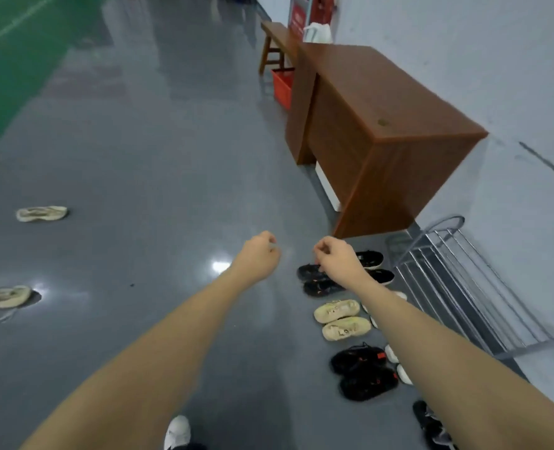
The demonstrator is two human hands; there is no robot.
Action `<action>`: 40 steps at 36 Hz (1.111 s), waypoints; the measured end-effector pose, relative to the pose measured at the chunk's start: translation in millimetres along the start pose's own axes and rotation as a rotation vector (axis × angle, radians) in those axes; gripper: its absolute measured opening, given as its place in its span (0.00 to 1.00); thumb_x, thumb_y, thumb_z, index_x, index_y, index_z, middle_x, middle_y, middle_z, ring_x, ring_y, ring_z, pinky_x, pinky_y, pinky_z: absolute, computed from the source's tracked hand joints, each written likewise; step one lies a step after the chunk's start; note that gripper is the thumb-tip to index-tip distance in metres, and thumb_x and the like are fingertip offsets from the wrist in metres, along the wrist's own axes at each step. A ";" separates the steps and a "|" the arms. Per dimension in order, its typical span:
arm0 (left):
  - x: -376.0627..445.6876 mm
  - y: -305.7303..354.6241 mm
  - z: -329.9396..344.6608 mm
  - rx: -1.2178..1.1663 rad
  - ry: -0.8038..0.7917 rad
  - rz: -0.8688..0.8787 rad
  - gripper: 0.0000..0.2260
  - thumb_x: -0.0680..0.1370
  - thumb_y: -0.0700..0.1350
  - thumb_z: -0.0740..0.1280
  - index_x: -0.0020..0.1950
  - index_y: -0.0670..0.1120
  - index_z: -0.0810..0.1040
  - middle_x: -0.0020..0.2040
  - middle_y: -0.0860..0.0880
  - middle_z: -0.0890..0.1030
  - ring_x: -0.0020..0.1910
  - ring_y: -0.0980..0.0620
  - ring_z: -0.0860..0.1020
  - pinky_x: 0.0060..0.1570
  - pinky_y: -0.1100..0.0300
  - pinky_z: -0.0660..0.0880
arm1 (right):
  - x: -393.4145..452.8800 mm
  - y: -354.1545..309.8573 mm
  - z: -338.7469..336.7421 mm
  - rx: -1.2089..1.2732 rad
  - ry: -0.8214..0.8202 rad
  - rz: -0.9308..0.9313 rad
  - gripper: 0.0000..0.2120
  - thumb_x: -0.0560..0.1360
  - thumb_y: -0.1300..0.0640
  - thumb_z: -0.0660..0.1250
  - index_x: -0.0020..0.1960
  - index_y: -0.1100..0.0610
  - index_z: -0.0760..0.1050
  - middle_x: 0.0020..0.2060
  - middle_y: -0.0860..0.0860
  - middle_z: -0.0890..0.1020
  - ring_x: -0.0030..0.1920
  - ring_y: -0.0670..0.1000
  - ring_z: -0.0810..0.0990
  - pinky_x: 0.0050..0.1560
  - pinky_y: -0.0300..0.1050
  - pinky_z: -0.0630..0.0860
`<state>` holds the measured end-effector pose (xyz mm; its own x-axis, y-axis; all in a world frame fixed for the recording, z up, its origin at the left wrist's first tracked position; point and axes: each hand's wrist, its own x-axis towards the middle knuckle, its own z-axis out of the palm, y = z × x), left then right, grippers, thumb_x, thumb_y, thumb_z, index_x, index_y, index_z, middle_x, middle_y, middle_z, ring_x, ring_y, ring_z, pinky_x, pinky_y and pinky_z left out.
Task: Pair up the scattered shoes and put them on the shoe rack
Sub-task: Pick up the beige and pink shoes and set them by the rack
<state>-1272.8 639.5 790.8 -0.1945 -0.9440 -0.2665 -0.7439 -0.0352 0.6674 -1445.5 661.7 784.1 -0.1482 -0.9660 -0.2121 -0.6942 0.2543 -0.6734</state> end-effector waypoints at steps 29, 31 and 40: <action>28.3 -360.6 -319.8 -0.243 0.338 -0.450 0.14 0.80 0.44 0.57 0.63 0.42 0.72 0.50 0.46 0.77 0.43 0.49 0.73 0.38 0.60 0.69 | 155.5 -366.7 359.0 0.002 -0.403 -0.350 0.08 0.76 0.63 0.59 0.41 0.55 0.73 0.32 0.47 0.78 0.34 0.51 0.78 0.43 0.50 0.78; 42.5 -378.0 -331.9 -0.250 0.356 -0.471 0.14 0.80 0.44 0.57 0.63 0.42 0.73 0.53 0.44 0.78 0.44 0.49 0.73 0.41 0.61 0.69 | 175.1 -383.6 377.4 -0.010 -0.418 -0.377 0.09 0.76 0.64 0.60 0.39 0.53 0.72 0.32 0.48 0.78 0.37 0.53 0.79 0.45 0.54 0.80; 132.6 -433.7 -418.0 -0.287 0.413 -0.530 0.14 0.80 0.44 0.56 0.63 0.42 0.72 0.56 0.44 0.78 0.48 0.48 0.74 0.44 0.61 0.69 | 277.0 -464.8 440.1 -0.151 -0.408 -0.443 0.06 0.75 0.59 0.59 0.43 0.51 0.73 0.41 0.54 0.82 0.45 0.57 0.81 0.48 0.56 0.78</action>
<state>-708.7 392.4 756.7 0.4440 -0.8214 -0.3582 -0.4638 -0.5526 0.6925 -853.9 296.8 726.6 0.4374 -0.8747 -0.2089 -0.7245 -0.2052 -0.6580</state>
